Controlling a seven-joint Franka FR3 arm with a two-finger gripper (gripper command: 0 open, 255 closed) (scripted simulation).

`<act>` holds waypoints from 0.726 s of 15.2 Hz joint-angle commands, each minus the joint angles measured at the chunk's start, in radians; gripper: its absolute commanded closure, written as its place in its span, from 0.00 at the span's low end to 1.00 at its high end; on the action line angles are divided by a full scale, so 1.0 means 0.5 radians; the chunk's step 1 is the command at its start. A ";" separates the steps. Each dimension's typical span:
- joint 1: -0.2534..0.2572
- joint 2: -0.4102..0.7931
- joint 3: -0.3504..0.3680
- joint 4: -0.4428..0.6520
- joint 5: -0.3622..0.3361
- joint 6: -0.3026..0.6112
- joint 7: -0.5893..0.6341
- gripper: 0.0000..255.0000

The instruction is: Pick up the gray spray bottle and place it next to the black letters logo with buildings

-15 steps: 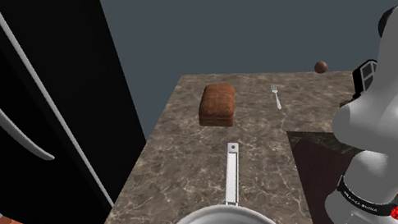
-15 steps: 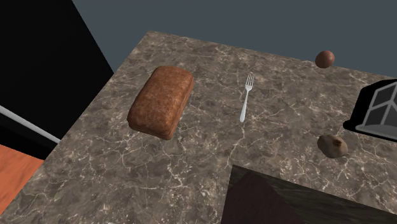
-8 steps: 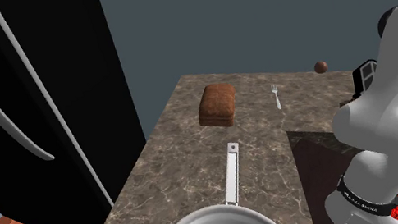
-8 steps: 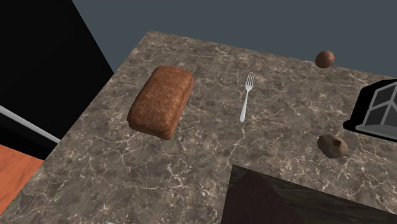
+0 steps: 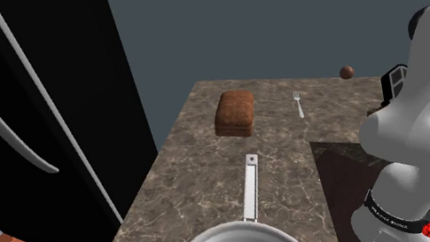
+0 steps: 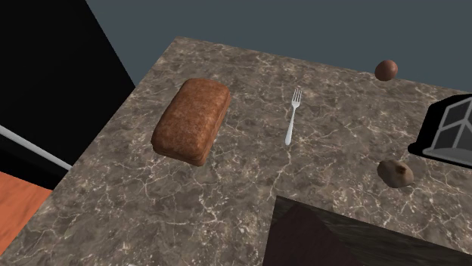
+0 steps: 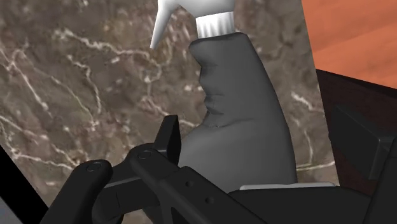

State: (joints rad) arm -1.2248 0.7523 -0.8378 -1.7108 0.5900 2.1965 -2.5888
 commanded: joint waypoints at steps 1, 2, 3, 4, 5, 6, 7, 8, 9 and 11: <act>0.032 -0.060 -0.047 0.009 -0.047 -0.064 0.024 0.00; 0.052 -0.096 -0.075 0.018 -0.077 -0.106 0.040 0.00; 0.068 -0.124 -0.097 0.027 -0.100 -0.140 0.053 0.00; 0.068 -0.124 -0.097 0.027 -0.100 -0.140 0.053 0.00; 0.068 -0.124 -0.098 0.027 -0.100 -0.140 0.053 0.00; 0.068 -0.124 -0.097 0.027 -0.100 -0.140 0.053 0.00; 0.068 -0.124 -0.097 0.027 -0.100 -0.140 0.053 0.00; 0.068 -0.124 -0.097 0.027 -0.100 -0.140 0.053 0.00; 0.068 -0.124 -0.097 0.027 -0.100 -0.140 0.053 0.00; 0.068 -0.124 -0.097 0.027 -0.100 -0.140 0.053 0.00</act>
